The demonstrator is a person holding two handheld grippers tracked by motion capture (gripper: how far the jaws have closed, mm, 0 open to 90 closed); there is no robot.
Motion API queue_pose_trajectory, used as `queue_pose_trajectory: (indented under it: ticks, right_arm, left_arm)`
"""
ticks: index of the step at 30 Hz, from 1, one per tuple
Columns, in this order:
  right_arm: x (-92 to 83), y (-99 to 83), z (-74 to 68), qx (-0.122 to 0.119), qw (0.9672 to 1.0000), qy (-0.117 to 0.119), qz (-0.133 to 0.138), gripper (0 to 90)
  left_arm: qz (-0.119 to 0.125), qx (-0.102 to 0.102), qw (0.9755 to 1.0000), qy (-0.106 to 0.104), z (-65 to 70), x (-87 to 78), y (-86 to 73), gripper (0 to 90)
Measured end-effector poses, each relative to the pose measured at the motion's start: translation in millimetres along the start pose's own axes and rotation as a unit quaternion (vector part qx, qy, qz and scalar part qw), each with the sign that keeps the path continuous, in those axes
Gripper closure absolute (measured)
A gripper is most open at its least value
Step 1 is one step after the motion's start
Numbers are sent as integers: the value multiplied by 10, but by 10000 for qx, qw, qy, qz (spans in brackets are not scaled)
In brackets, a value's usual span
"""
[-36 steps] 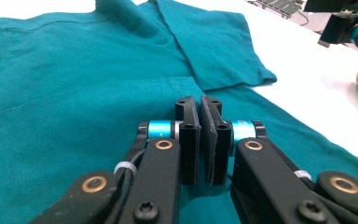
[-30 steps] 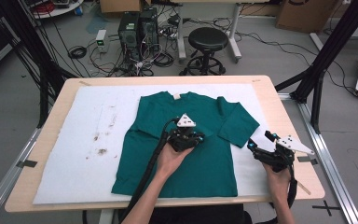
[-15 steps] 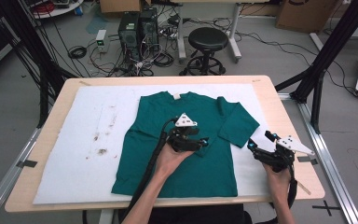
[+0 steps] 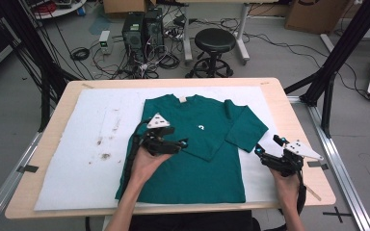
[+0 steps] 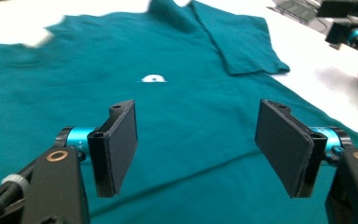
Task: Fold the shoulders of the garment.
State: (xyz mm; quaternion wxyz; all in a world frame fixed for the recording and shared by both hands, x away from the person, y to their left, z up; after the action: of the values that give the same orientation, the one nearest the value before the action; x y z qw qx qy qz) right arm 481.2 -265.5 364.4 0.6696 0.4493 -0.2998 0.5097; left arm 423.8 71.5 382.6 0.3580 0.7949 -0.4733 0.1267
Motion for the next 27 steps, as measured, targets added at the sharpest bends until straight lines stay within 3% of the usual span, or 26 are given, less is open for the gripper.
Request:
queue_pose_trajectory:
  ticks: [5,11,13,14,15,16,17,19,22,23,27]
  right_arm:
    - [1,-1,-2,-9,10000,-24,-14,195]
    - [-9,4,9,40,10000,-9,53,195]
    - [-20,7,16,88,9999,-24,101,195]
    - [-20,7,16,88,9999,-24,101,195]
    - [-31,12,27,120,9998,-66,170,195]
    - [-35,14,31,134,9997,-74,191,195]
    - [-38,12,30,168,9997,-75,189,195]
    - [-39,12,31,173,9996,-76,190,195]
    - [-45,16,36,175,9995,-110,233,195]
    - [-45,17,40,173,9995,-115,245,195]
    - [-45,16,38,200,9995,-106,238,195]
  left_arm:
    - [284,-8,9990,355,-284,-376,-67,298]
    - [522,-251,9955,746,-666,-751,-267,298]
    - [758,-326,9926,890,-827,-940,-364,298]
    - [758,-326,9926,890,-827,-940,-364,298]
    - [907,-405,9897,1027,-936,-1066,-432,297]
    - [907,-405,9897,1027,-936,-1066,-432,297]
    - [1009,-529,9864,1183,-1042,-1185,-509,297]
    - [1050,-580,9851,1230,-1090,-1240,-548,297]
    - [1198,-692,9797,1452,-1254,-1422,-707,297]
    - [1198,-692,9797,1452,-1254,-1422,-707,297]
    - [1313,-724,9757,1598,-1381,-1540,-859,297]
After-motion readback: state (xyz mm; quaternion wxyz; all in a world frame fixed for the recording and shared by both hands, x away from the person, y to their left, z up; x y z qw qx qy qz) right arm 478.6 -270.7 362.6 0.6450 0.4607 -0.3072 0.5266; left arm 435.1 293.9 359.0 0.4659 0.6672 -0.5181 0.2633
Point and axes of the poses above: each handheld gripper's, and its own axes: x roughly forward along the jaws, y roughly out of its top, z roughly to its right, the point moved 8 cm from there along x, roughly forward along the jaws, and after that the axes turned 1 degree about -x, right-handed, at the moved point
